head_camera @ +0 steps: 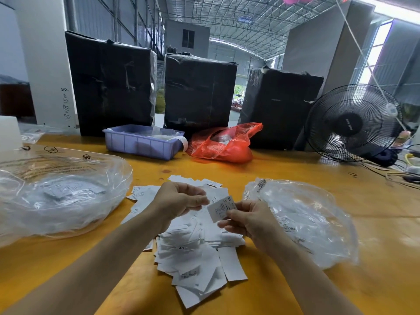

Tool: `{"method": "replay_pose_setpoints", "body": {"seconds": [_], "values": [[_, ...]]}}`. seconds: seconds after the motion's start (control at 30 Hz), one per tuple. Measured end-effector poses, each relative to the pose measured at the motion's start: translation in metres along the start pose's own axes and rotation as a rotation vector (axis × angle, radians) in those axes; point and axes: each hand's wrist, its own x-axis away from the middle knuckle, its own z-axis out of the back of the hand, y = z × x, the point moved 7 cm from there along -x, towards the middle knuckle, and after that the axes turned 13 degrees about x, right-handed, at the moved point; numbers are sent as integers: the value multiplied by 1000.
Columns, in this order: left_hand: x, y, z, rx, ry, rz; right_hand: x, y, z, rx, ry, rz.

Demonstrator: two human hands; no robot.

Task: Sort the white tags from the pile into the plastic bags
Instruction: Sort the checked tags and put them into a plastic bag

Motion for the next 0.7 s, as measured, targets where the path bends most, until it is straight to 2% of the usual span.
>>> {"method": "replay_pose_setpoints", "body": {"seconds": [0.2, 0.37, 0.53, 0.7], "values": [[-1, -1, 2, -2, 10, 0, 1, -11, 2, 88, 99, 76], [0, 0, -1, -8, -9, 0, 6, -30, 16, 95, 209, 253], [2, 0, -3, -23, -30, 9, 13, -43, 16, 271, 288, 424], [2, -1, -6, -28, -48, 20, 18, -49, 13, 343, 321, 510]]}}
